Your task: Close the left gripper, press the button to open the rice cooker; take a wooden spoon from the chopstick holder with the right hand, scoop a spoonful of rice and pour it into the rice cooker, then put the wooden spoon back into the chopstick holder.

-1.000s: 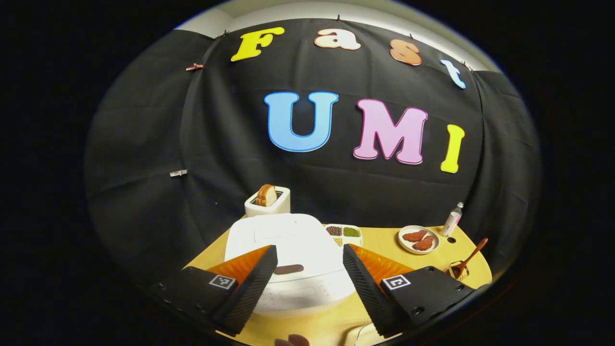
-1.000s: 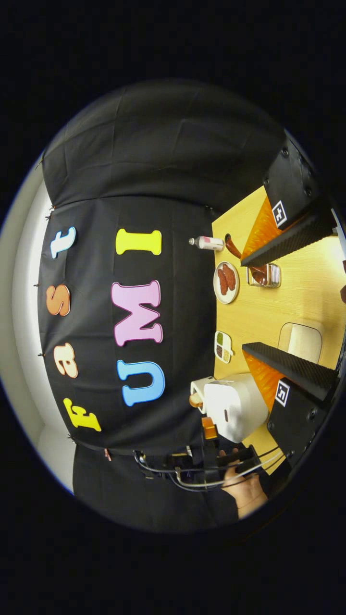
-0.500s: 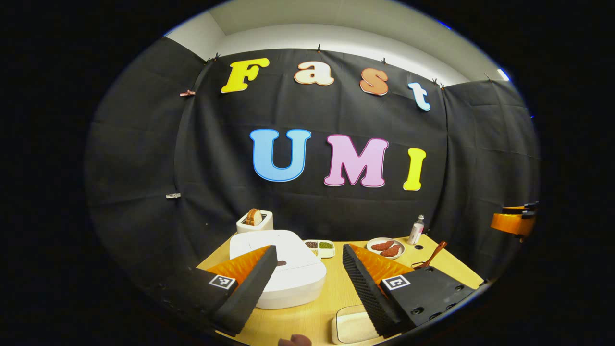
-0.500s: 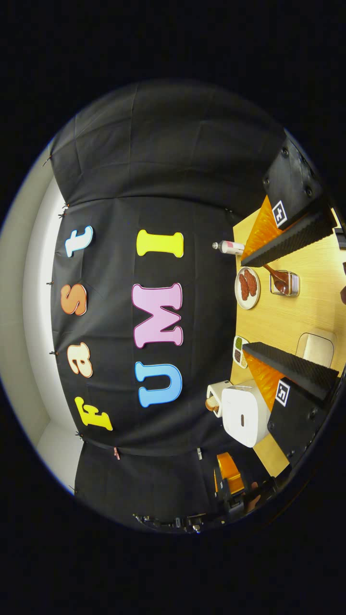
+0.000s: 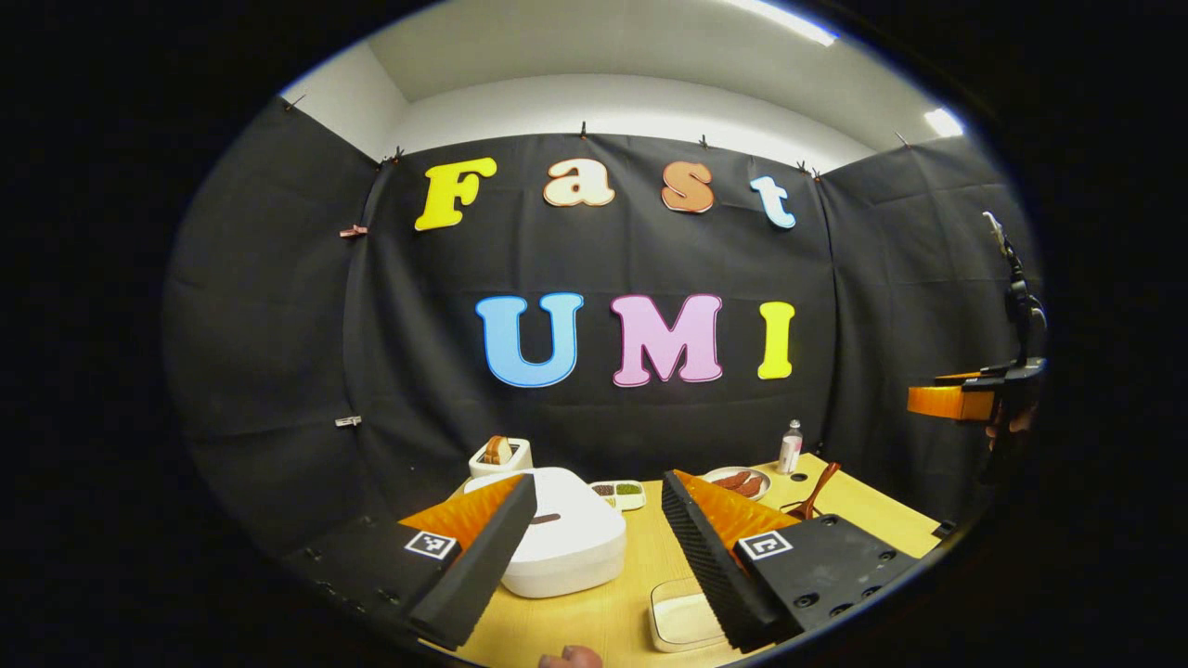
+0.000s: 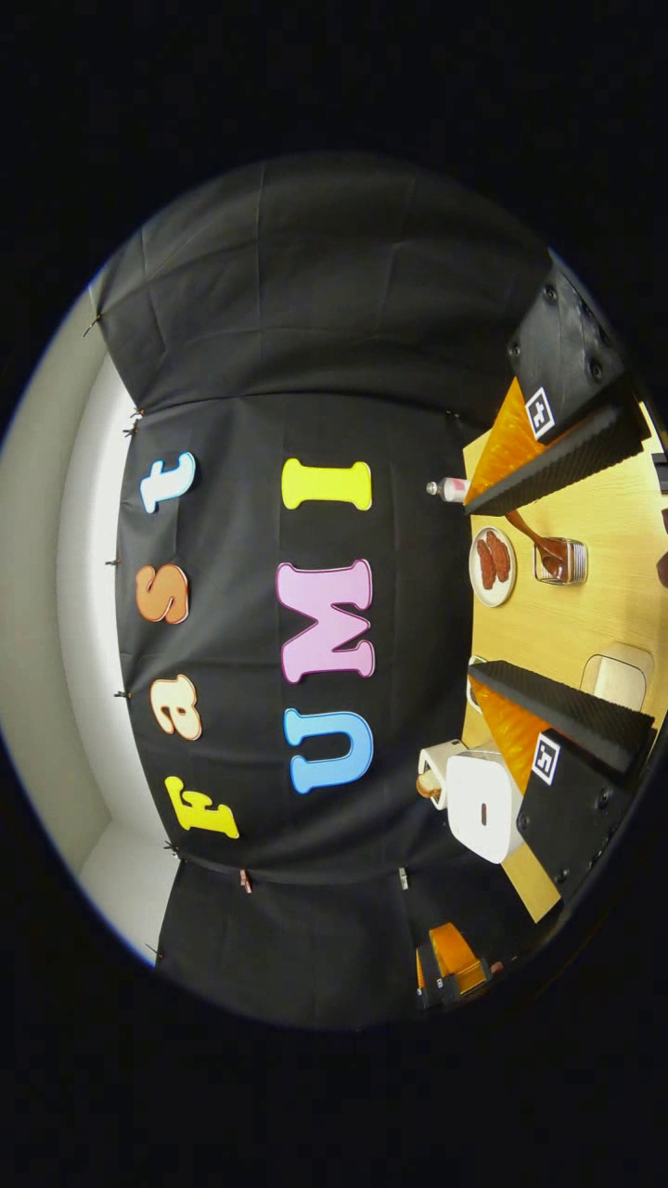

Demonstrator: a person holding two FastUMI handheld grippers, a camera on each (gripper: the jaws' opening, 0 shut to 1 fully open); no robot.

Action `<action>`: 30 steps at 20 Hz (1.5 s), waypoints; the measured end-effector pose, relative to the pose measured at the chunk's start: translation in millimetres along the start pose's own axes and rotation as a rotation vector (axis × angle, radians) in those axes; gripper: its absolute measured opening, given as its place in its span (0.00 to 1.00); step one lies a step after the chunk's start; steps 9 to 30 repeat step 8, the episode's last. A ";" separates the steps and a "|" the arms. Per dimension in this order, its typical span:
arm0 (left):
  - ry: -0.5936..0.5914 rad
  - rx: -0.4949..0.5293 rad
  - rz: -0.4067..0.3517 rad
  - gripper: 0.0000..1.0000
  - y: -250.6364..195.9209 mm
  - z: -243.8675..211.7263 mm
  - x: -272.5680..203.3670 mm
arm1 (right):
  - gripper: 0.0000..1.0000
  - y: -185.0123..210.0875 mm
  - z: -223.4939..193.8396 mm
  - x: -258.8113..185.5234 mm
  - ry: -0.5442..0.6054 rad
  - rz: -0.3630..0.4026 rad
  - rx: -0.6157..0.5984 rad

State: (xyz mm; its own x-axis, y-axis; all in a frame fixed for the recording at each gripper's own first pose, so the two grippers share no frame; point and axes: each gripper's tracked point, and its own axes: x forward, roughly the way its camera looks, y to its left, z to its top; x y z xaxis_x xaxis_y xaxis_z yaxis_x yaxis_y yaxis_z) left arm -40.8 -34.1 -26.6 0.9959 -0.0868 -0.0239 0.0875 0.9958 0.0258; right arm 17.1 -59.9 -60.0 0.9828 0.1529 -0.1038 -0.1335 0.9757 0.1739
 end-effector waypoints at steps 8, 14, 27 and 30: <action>-0.001 -0.018 -0.002 0.94 -17.3 7.6 -9.9 | 0.98 -15.9 34.0 -26.4 -0.131 -0.044 -0.081; -0.001 -0.018 -0.002 0.94 -17.3 7.6 -9.9 | 0.98 -15.9 34.0 -26.4 -0.131 -0.044 -0.081; -0.001 -0.018 -0.002 0.94 -17.3 7.6 -9.9 | 0.98 -15.9 34.0 -26.4 -0.131 -0.044 -0.081; -0.001 -0.018 -0.002 0.94 -17.3 7.6 -9.9 | 0.98 -15.9 34.0 -26.4 -0.131 -0.044 -0.081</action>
